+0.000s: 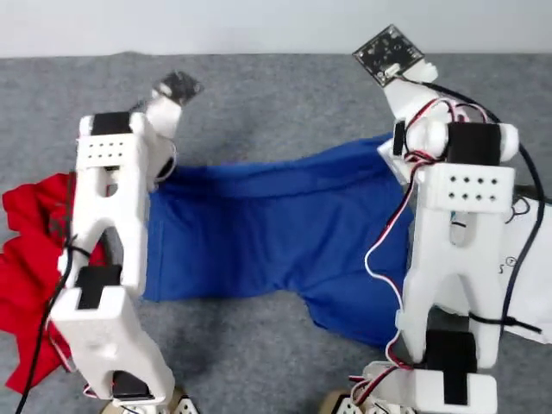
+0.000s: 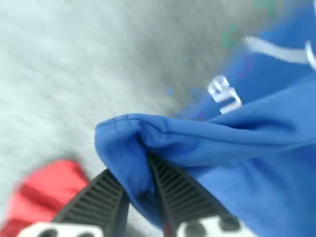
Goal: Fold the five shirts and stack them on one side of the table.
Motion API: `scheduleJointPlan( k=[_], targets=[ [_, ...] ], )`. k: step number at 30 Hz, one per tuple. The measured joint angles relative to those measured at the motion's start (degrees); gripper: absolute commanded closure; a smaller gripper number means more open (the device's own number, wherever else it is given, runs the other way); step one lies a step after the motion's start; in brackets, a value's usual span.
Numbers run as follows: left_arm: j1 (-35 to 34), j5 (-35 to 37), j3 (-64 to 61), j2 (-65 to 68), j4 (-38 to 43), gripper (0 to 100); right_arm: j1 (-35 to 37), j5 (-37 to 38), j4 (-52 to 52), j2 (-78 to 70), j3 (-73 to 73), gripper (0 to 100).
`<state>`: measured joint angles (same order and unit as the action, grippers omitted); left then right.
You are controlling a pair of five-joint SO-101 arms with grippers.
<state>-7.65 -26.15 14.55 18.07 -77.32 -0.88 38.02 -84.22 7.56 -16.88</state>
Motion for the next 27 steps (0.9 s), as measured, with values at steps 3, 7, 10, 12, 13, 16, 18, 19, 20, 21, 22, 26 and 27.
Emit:
scheduleJointPlan(
  k=[3,7,10,12,13,16,18,19,20,21,22,26,27],
  targets=[
    [0.0,1.4,-0.2,-2.4,7.3,100,0.0,-0.1,2.7,0.2,0.1,98.8],
    [0.0,1.5,-3.2,-2.5,10.7,100,0.0,-0.1,3.3,0.3,0.9,98.8],
    [0.0,1.2,-5.5,-1.5,8.5,100,0.0,0.0,0.4,0.3,1.0,98.8],
    [0.0,1.4,-6.6,-0.3,4.7,100,0.0,0.0,-2.7,0.3,1.0,98.8],
    [0.0,1.2,-6.8,0.2,2.5,100,0.0,0.0,-4.7,0.3,1.0,98.8],
    [-0.1,1.5,-6.9,2.3,-4.3,100,0.0,0.0,-9.7,0.3,1.0,98.8],
    [-0.1,-0.1,-6.9,4.0,-8.3,100,0.0,0.0,-12.9,0.3,1.0,98.8],
    [-0.1,-1.0,-6.9,4.7,-9.9,100,0.0,0.0,-14.8,0.3,1.0,98.8],
    [-0.1,-1.7,-6.9,5.3,-11.5,100,0.0,0.0,-15.7,0.3,1.0,98.8],
    [-0.1,-1.9,-6.9,5.7,-12.9,100,0.0,0.0,-16.4,0.3,1.2,98.8],
    [-0.1,-2.1,-6.9,5.9,-14.2,100,0.0,0.0,-16.4,0.3,1.9,98.7],
    [-0.1,-2.3,-6.9,5.9,-18.6,100,0.0,0.0,-16.4,2.7,8.0,98.7],
    [-0.1,-2.3,-6.9,5.9,-19.5,100,0.0,0.0,-16.4,4.1,10.2,98.7]
  ],
)
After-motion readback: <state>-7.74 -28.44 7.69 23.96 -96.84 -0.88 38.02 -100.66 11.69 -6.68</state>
